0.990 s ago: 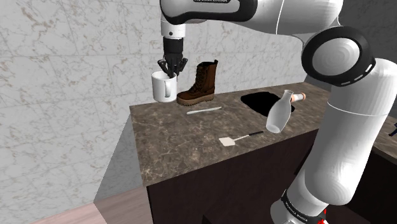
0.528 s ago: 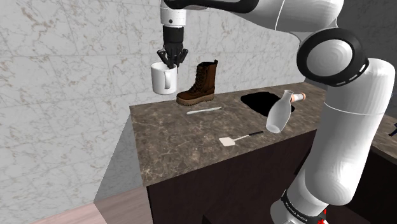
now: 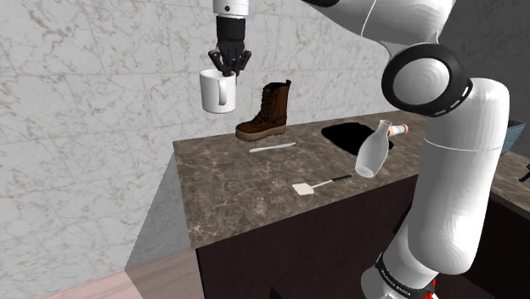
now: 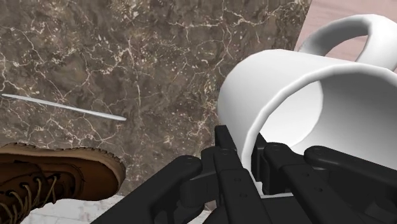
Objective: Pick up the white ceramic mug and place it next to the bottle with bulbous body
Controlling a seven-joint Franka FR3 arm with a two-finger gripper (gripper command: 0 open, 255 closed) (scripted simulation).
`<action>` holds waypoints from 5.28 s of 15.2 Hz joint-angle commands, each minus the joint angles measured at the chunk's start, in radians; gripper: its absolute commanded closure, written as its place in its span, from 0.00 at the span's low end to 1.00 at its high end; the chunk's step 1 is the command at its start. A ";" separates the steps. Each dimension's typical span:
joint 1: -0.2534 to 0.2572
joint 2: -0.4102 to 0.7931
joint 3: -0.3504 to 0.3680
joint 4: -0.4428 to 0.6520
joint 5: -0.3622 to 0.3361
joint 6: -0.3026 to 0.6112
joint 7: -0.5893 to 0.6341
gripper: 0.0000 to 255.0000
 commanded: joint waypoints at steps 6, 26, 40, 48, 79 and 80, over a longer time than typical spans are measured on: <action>-0.095 -0.229 -0.047 -0.298 0.050 0.074 -0.121 1.00; -0.278 -0.642 -0.313 -0.744 0.026 0.112 -0.566 1.00; -0.295 -0.706 -0.341 -0.966 0.009 0.271 -0.599 1.00; -0.297 -0.721 -0.345 -1.087 0.005 0.377 -0.596 1.00; -0.302 -0.640 -0.368 -1.440 -0.003 0.811 -0.599 1.00; -0.302 -0.633 -0.369 -1.448 -0.003 0.827 -0.599 1.00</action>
